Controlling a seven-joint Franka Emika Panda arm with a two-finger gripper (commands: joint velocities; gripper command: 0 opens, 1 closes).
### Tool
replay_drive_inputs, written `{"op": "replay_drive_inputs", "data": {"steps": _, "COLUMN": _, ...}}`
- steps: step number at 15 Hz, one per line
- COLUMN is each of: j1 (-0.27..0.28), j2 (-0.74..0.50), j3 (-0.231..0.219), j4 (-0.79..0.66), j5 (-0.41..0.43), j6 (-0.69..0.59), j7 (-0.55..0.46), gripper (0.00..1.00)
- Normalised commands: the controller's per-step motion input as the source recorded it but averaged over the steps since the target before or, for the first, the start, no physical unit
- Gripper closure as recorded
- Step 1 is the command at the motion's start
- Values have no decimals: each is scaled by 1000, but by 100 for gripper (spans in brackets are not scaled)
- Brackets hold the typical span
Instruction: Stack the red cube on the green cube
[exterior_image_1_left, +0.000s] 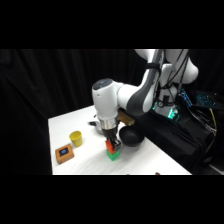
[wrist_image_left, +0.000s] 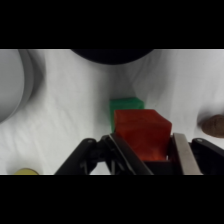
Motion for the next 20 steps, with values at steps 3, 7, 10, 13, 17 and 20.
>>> {"op": "replay_drive_inputs", "data": {"steps": 3, "j1": 16, "j2": -132, "j3": -17, "j4": -175, "j5": 8, "j6": 196, "j7": -56, "gripper": 75}}
{"op": "replay_drive_inputs", "data": {"steps": 7, "j1": 7, "j2": -109, "j3": -18, "j4": -132, "j5": 9, "j6": 168, "j7": -73, "gripper": 75}}
{"op": "replay_drive_inputs", "data": {"steps": 10, "j1": -7, "j2": -69, "j3": -12, "j4": -70, "j5": 22, "j6": 131, "j7": -94, "gripper": 75}}
{"op": "replay_drive_inputs", "data": {"steps": 13, "j1": -5, "j2": -48, "j3": -10, "j4": -46, "j5": 22, "j6": 121, "j7": -91, "gripper": 75}}
{"op": "replay_drive_inputs", "data": {"steps": 17, "j1": -2, "j2": -17, "j3": -16, "j4": -22, "j5": 16, "j6": 99, "j7": -85, "gripper": 75}}
{"op": "replay_drive_inputs", "data": {"steps": 20, "j1": -7, "j2": -13, "j3": -13, "j4": -9, "j5": 22, "j6": 89, "j7": -89, "gripper": 75}}
